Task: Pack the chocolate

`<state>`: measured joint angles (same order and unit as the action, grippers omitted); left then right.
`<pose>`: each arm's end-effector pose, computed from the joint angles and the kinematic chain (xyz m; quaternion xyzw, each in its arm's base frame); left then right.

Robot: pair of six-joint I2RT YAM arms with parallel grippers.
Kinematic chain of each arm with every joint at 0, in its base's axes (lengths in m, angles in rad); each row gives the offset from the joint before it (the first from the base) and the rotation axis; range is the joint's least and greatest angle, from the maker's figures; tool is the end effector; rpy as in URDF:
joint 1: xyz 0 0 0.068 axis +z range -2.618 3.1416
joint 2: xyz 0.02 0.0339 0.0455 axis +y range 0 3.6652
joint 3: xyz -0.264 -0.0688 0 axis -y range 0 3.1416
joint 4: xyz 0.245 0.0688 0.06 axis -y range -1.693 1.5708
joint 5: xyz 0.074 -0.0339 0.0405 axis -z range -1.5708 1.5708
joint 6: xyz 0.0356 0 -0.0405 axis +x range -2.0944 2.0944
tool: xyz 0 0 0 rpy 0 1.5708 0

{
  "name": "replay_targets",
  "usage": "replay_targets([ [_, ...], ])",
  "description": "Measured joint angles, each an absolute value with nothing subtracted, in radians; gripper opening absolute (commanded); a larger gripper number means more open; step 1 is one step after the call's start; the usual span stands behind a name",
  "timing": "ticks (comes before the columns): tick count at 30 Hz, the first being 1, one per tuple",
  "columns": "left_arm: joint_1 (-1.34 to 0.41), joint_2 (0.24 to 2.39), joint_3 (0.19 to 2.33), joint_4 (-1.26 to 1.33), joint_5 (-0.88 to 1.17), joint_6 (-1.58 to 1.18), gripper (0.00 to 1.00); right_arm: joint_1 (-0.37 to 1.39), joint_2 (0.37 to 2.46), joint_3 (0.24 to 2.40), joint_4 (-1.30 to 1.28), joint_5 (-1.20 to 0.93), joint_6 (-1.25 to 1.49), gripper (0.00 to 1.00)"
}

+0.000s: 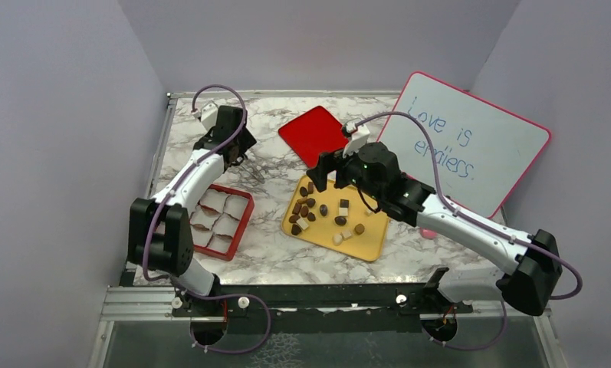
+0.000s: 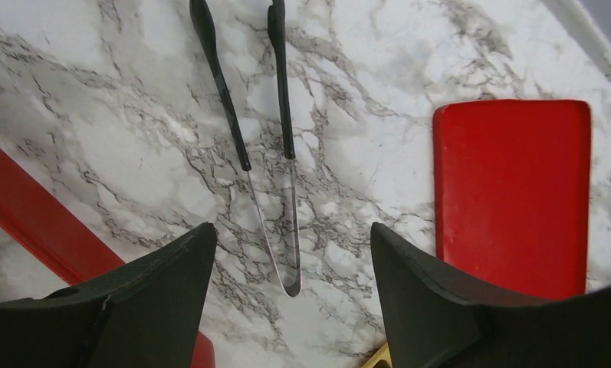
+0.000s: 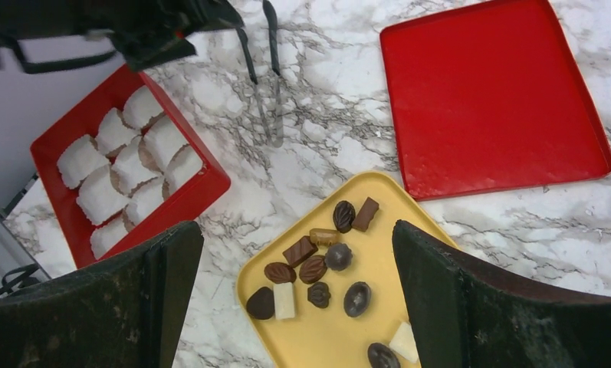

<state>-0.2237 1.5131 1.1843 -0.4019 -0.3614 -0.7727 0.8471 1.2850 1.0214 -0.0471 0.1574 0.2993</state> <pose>0.3304 -0.0622 0.2831 -0.3140 0.8447 -0.0475 0.4308 0.2039 0.2224 0.3275 -0.1733 0.7880 0.2652 0.5279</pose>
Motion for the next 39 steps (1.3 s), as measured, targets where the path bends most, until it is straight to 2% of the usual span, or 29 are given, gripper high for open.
replay_targets([
  [13,-0.231,1.851,1.291,-0.435,-0.356,-0.888,0.71,0.847,1.216,1.004,-0.051,0.139,0.301,1.00],
  [22,-0.231,1.935,1.367,-0.436,-0.356,-0.893,0.68,0.847,1.216,1.000,-0.055,0.138,0.300,1.00],
  [28,-0.218,1.931,1.388,-0.455,-0.357,-0.878,0.73,0.847,1.227,0.980,-0.035,0.138,0.298,1.00],
  [34,-0.131,1.848,1.451,-0.459,-0.346,-0.789,0.75,0.847,1.467,1.073,0.040,0.134,0.294,0.94],
  [39,-0.012,1.751,1.431,-0.454,-0.304,-0.784,0.90,0.847,1.756,1.256,0.078,0.112,0.262,0.88],
])
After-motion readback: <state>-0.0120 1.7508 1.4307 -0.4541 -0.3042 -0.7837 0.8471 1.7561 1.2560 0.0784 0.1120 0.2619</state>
